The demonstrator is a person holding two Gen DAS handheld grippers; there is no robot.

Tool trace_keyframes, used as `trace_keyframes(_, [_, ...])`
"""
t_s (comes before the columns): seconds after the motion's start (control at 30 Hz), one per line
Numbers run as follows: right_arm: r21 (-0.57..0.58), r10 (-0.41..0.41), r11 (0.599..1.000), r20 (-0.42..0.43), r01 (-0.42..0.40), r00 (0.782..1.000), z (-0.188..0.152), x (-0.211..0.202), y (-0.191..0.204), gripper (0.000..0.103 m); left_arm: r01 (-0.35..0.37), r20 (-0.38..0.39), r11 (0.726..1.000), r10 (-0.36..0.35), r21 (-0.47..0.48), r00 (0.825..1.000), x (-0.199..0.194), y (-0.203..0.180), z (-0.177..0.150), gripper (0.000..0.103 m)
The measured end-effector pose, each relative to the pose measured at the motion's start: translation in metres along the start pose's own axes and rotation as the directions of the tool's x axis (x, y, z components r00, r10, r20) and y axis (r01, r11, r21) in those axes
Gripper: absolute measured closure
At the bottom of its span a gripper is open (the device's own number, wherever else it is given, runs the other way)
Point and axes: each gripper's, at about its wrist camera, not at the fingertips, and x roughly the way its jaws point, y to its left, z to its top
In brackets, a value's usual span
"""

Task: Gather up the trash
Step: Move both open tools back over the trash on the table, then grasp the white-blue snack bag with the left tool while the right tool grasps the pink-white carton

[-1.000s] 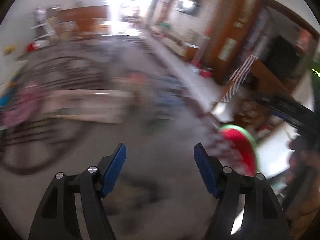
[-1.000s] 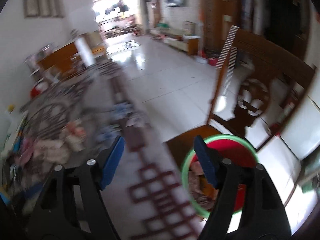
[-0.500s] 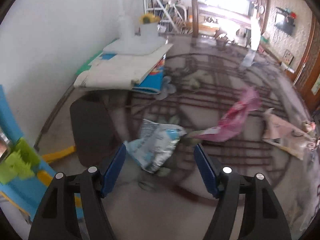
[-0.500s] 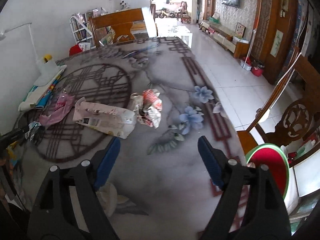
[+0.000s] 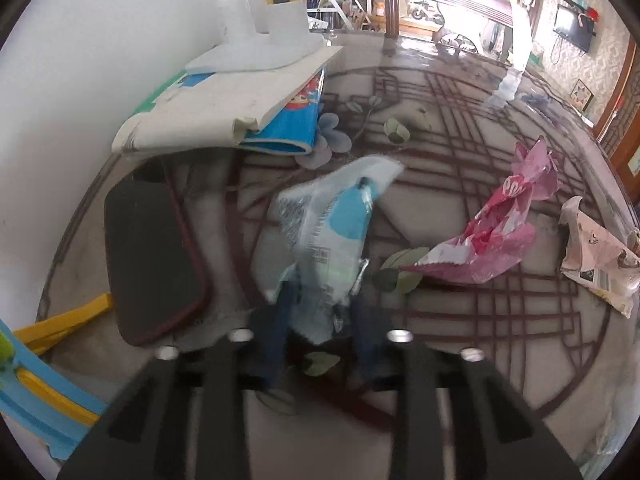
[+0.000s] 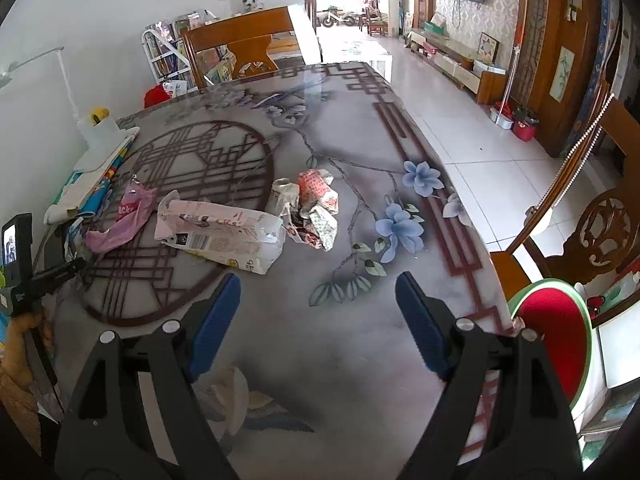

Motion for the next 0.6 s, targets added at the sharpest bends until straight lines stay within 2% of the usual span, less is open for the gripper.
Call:
trace_keyframes(0.03, [-0.005,0.005,1.0,-0.001,-0.005,1.0,0.001,0.001,0.003,0.025,0.011,0.003,1.0,-0.011,-0.01,1.0,-0.002,0.002,-0.003,0.091])
trace_keyframes(0.2, [0.001,0.013,1.0,0.002,-0.013,1.0,0.007,0.007,0.006,0.025,0.099,0.018,0.991,-0.098,-0.087,0.995,-0.02,0.012,-0.022,0.093])
trace_keyframes(0.3, [0.051,0.024,0.998,-0.009,-0.024,1.0,0.015,0.019,0.002,0.025,0.194,0.067,0.969,-0.185,-0.15,0.98,-0.044,0.011,-0.047,0.094])
trace_keyframes(0.47, [0.136,0.036,0.99,-0.04,-0.03,0.999,0.029,0.047,-0.004,0.024,0.282,0.102,0.952,-0.27,-0.121,0.957,-0.068,-0.019,-0.104,0.094])
trace_keyframes(0.53, [0.16,0.049,0.986,-0.056,-0.04,0.997,0.034,0.057,-0.003,0.024,0.305,0.081,0.949,-0.298,-0.086,0.951,-0.07,-0.039,-0.126,0.094])
trace_keyframes(0.6, [0.147,0.047,0.988,-0.051,-0.039,0.998,0.037,0.062,0.005,0.023,0.308,0.06,0.951,-0.307,-0.02,0.95,-0.068,-0.057,-0.132,0.093])
